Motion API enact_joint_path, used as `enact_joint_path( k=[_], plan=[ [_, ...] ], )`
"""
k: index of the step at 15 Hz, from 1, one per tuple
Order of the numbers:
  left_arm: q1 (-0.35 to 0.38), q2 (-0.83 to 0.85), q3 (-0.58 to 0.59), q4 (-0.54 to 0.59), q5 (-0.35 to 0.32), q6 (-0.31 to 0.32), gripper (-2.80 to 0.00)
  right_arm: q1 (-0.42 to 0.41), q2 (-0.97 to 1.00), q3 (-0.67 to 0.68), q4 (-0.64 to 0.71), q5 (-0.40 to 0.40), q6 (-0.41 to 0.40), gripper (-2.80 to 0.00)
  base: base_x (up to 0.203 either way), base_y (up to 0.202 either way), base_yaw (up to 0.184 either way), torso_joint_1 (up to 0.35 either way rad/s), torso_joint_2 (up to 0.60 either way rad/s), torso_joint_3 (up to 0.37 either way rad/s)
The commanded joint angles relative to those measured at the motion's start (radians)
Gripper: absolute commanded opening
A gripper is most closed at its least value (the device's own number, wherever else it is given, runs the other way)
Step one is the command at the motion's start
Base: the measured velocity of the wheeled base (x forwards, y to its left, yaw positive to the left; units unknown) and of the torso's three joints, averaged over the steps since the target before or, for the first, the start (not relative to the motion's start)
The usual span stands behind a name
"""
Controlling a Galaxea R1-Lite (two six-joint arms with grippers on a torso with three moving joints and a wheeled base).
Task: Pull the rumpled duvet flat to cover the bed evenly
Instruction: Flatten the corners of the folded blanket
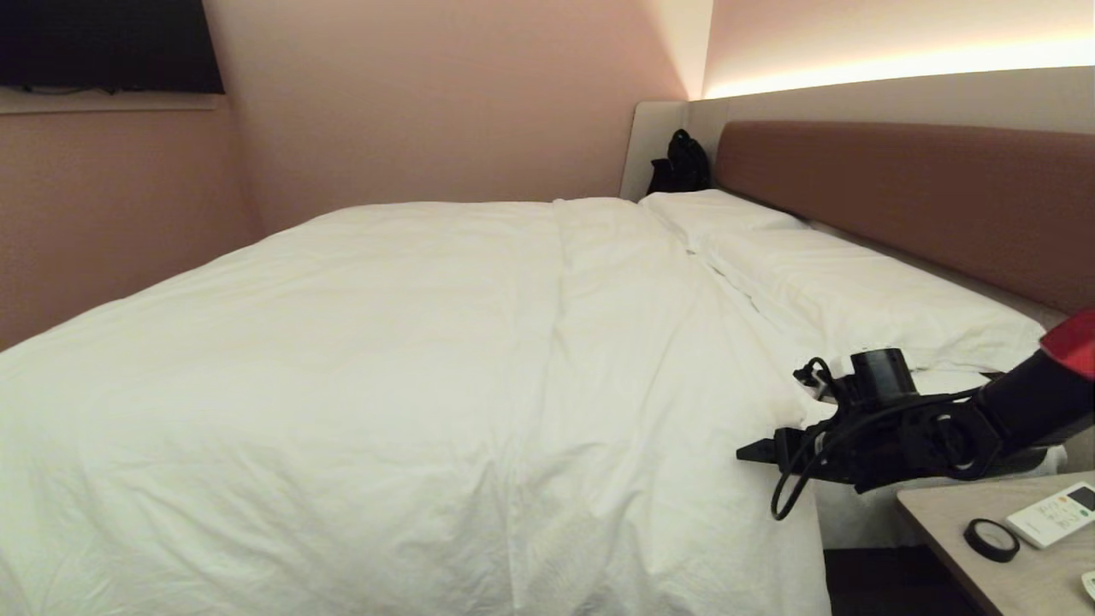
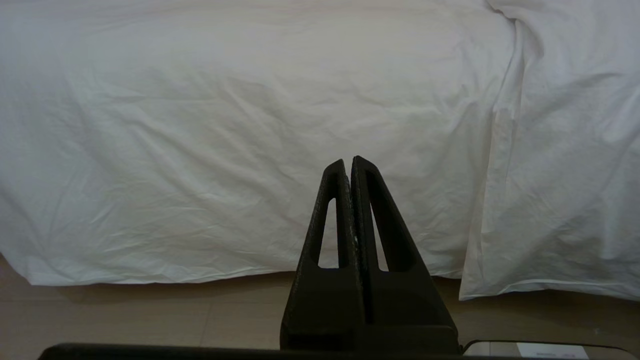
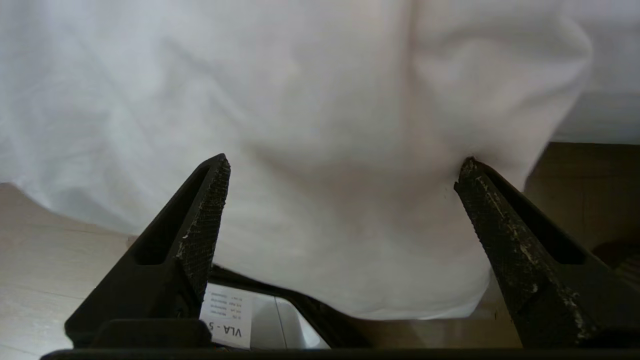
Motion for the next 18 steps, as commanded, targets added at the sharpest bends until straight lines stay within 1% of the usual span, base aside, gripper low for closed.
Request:
enact_joint_path(
  k=[1, 13, 18],
  plan=[
    [0.0, 0.0, -0.001, 0.001, 0.0, -0.001, -2.8, -0.001, 0.089, -0.058, 0.001, 0.001, 0.0, 0.0, 0.0, 0.0, 0.0, 0.0, 0.0, 0.0],
    [0.0, 0.0, -0.001, 0.001, 0.0, -0.001, -2.8, -0.006, 0.239, -0.168, 0.005, -0.011, 0.011, 0.0, 0.0, 0.0, 0.0, 0.0, 0.0, 0.0],
    [0.0, 0.0, -0.001, 0.001, 0.0, -0.001, -2.8, -0.009, 0.261, -0.181, 0.004, -0.013, 0.011, 0.0, 0.0, 0.0, 0.0, 0.0, 0.0, 0.0]
  ],
)
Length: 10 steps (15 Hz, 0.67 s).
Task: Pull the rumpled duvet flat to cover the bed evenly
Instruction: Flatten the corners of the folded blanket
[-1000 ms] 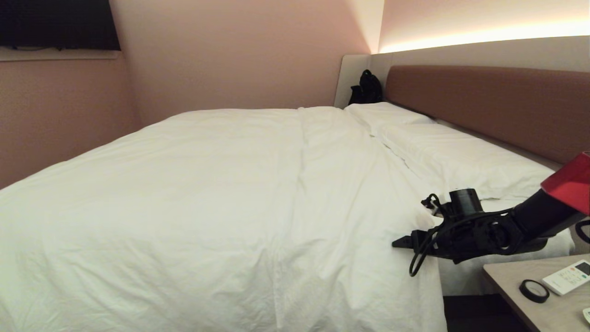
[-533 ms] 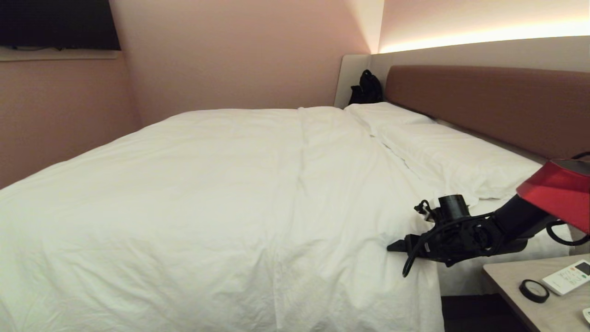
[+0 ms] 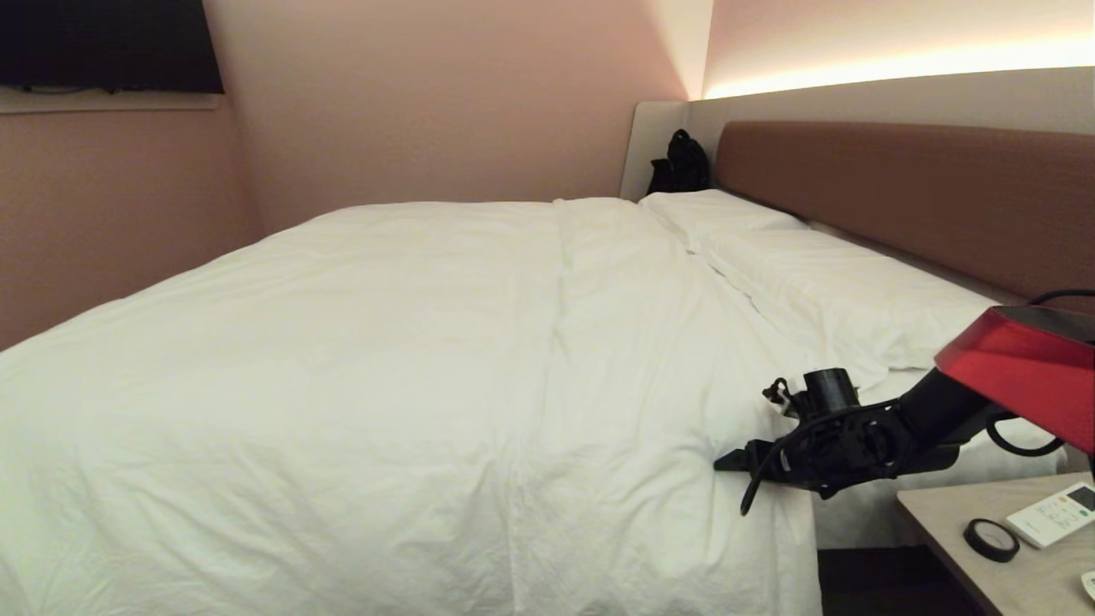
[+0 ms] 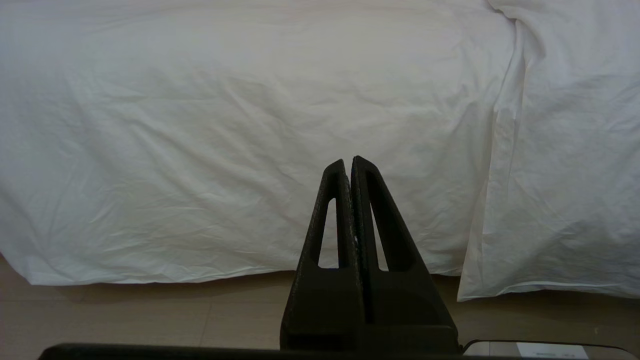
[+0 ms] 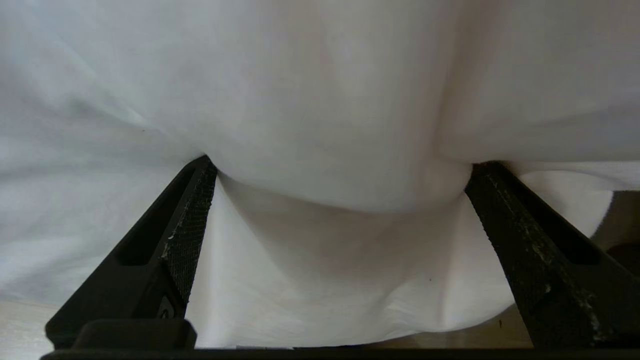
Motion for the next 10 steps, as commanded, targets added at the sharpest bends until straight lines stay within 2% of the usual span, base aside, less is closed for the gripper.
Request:
enact_joint_path(
  k=[1, 2, 3, 10],
  plan=[
    [0.0, 0.0, 0.0, 0.001, 0.0, -0.001, -2.8, -0.001, 0.014, -0.01, -0.001, 0.001, 0.001, 0.0, 0.0, 0.0, 0.0, 0.0, 0.0, 0.0],
    [0.0, 0.0, 0.0, 0.002, 0.0, -0.001, -2.8, -0.003, 0.012, -0.013, -0.001, 0.001, 0.001, 0.0, 0.0, 0.0, 0.0, 0.0, 0.0, 0.0],
    [0.0, 0.0, 0.0, 0.001, 0.0, -0.001, -2.8, -0.003, 0.014, -0.017, -0.001, 0.001, 0.002, -2.8, 0.0, 0.0, 0.0, 0.0, 0.0, 0.0],
    [0.0, 0.0, 0.0, 0.001, 0.0, -0.001, -2.8, -0.004, 0.023, -0.024, -0.001, -0.002, 0.003, -2.8, 0.0, 0.0, 0.0, 0.0, 0.0, 0.0]
  ],
)
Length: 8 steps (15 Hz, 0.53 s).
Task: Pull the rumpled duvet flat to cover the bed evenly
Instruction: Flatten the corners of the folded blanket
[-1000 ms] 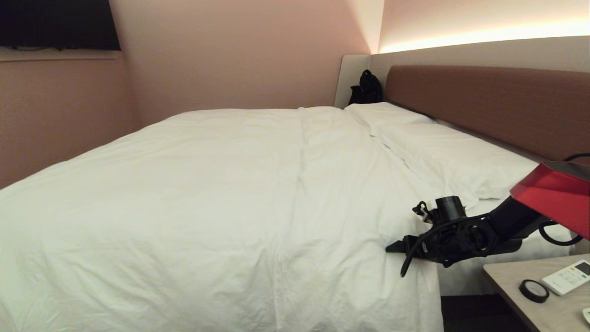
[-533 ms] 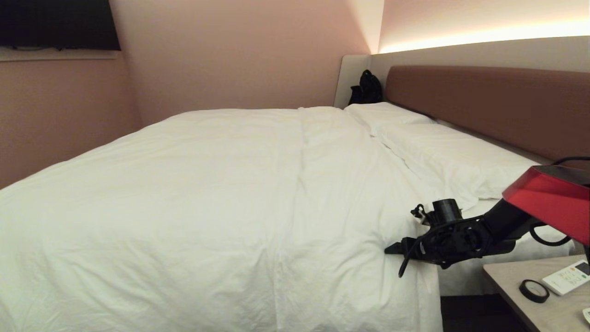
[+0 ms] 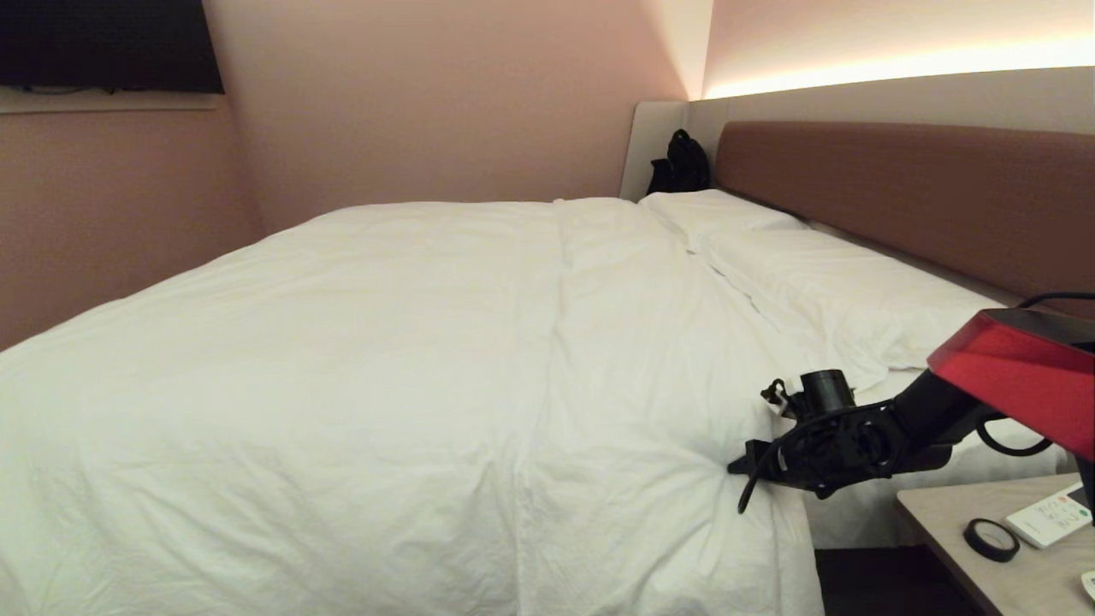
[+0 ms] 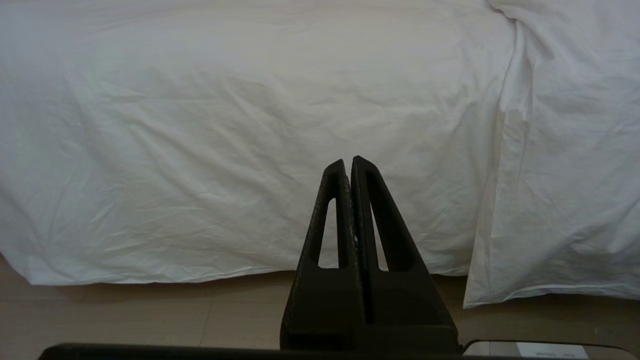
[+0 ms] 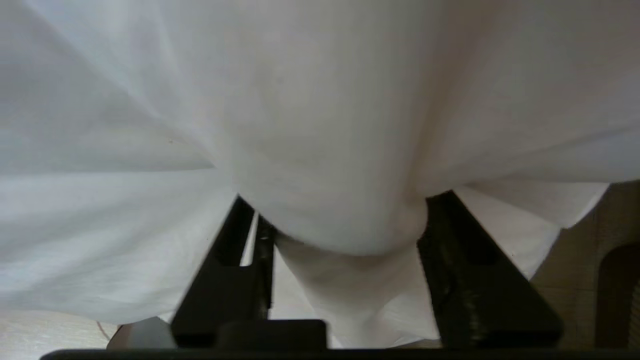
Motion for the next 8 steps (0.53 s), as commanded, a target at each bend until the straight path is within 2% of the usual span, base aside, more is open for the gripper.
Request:
enact_joint_path(
  k=[1, 8],
  plan=[
    [0.0, 0.0, 0.0, 0.001, 0.0, -0.001, -2.8, -0.001, -0.006, 0.004, -0.002, 0.001, 0.003, -2.8, 0.0, 0.0, 0.0, 0.0, 0.0, 0.0],
    [0.0, 0.0, 0.0, 0.001, 0.0, -0.001, -2.8, -0.013, -0.086, 0.081, -0.001, -0.037, -0.001, -2.8, 0.0, 0.0, 0.0, 0.0, 0.0, 0.0]
  ],
)
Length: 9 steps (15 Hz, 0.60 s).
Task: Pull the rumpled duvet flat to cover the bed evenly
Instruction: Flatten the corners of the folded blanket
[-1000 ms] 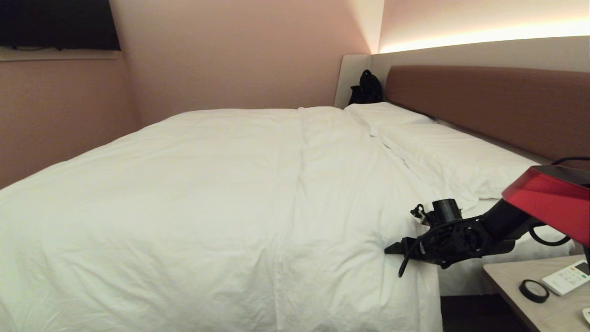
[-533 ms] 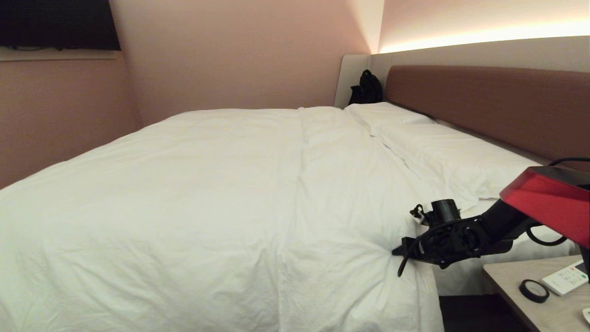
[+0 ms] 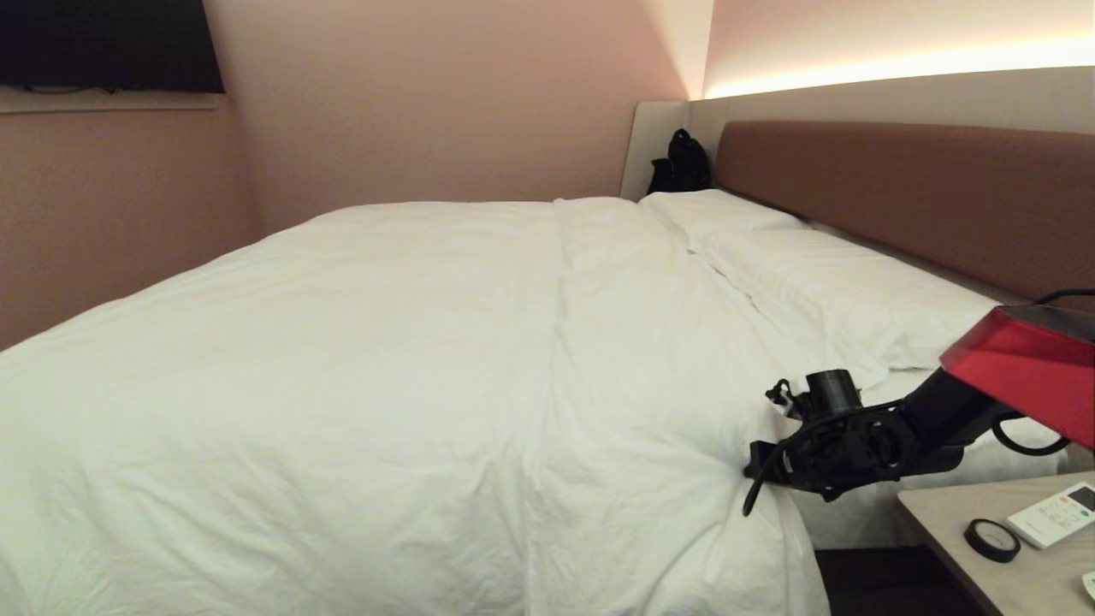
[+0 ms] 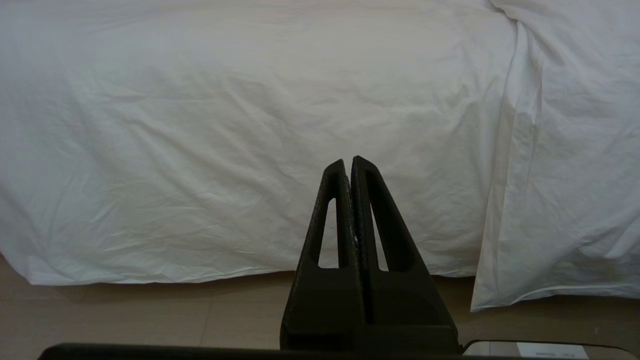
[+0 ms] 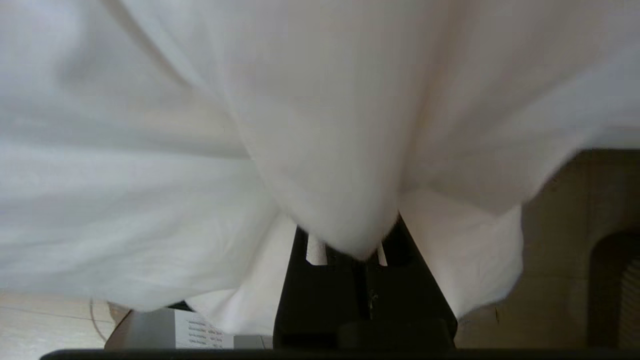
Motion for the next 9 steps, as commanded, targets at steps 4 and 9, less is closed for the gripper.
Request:
enact_joint_path(
  k=[4, 9],
  plan=[
    [0.0, 0.0, 0.0, 0.001, 0.001, -0.001, -2.8, -0.023, -0.145, 0.139, 0.003, -0.008, -0.023, -2.8, 0.0, 0.0, 0.0, 0.0, 0.0, 0.0],
    [0.0, 0.0, 0.0, 0.001, 0.001, -0.001, -2.8, -0.092, -0.182, 0.182, 0.02, -0.045, -0.056, -2.8, 0.0, 0.0, 0.0, 0.0, 0.0, 0.0]
  ],
)
